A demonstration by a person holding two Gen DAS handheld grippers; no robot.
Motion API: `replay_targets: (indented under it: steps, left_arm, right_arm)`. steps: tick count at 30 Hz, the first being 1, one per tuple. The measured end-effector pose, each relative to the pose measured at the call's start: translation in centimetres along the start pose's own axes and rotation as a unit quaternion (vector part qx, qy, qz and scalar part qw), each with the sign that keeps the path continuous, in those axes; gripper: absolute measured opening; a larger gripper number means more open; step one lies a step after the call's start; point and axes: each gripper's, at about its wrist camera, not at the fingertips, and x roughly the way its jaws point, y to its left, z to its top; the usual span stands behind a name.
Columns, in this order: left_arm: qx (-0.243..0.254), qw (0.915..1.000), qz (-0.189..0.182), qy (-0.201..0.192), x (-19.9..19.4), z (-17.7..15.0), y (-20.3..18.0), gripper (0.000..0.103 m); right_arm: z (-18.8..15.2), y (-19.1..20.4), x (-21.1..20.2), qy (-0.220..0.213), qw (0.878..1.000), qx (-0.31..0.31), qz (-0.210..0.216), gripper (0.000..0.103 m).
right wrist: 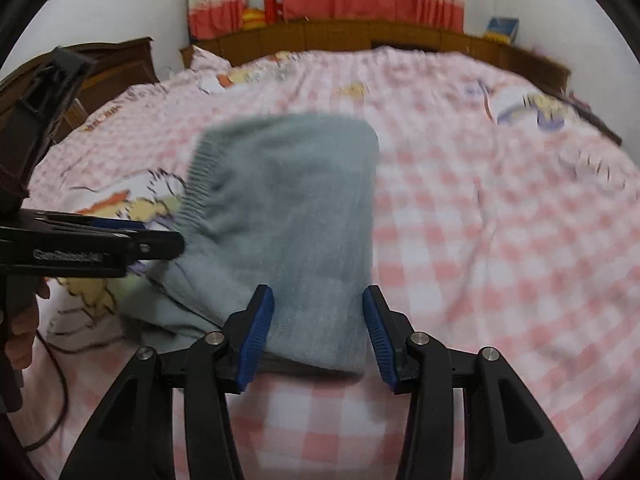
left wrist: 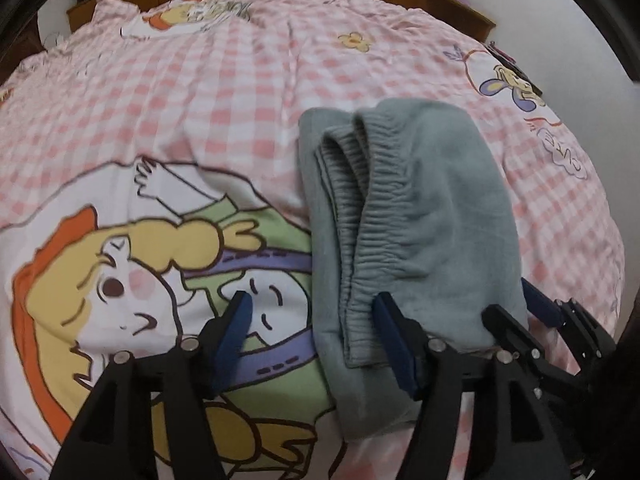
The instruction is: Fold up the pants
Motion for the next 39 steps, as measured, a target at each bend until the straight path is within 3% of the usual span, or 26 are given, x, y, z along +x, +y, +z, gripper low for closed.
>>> replay_targets:
  steps: [5, 10, 13, 20, 24, 27, 31, 34, 39]
  left_arm:
    - [0.011, 0.9996, -0.002, -0.026, -3.0, 0.8, -1.0, 0.064]
    - [0.033, 0.9962, -0.028, -0.076, -6.0, 3.1, -3.2, 0.064]
    - [0.043, 0.9956, -0.038, -0.075, -4.4, 5.3, -4.4, 0.064]
    - [-0.007, 0.9988, -0.039, -0.027, 2.5, 7.7, -2.1, 0.068]
    - [-0.038, 0.9982, -0.044, -0.010, 4.8, 7.0, -0.9, 0.074]
    - [-0.046, 0.9972, -0.057, -0.014, 4.1, 6.6, -0.2, 0.074]
    - [-0.061, 0.9958, -0.063, -0.027, 1.1, 5.4, 0.8, 0.074]
    - [-0.053, 0.9966, -0.054, -0.033, -0.5, 3.9, 1.1, 0.074]
    - [-0.075, 0.9934, -0.086, -0.009, 0.6, 2.1, 1.6, 0.074]
  right_arm:
    - [0.3, -1.1, -0.5, 0.001, 0.999, 0.038, 0.020, 0.047]
    - [1.7, -0.6, -3.2, -0.057, 0.998, 0.033, 0.012, 0.047]
    - [2.8, -0.8, -2.8, -0.070, 0.996, 0.043, 0.024, 0.047]
    - [1.9, -1.2, 0.5, -0.032, 0.998, 0.050, 0.033, 0.047]
    - [1.6, -1.4, 1.4, -0.019, 0.998, 0.054, 0.038, 0.051]
    - [1.2, -1.9, 2.2, -0.003, 0.998, 0.064, 0.029, 0.064]
    - [0.9, -3.5, 1.9, -0.002, 0.992, 0.111, 0.067, 0.064]
    - [0.9, -3.8, 1.2, -0.014, 0.989, 0.128, 0.069, 0.064]
    - [0.9, -3.7, 1.5, -0.007, 0.988, 0.137, 0.076, 0.064]
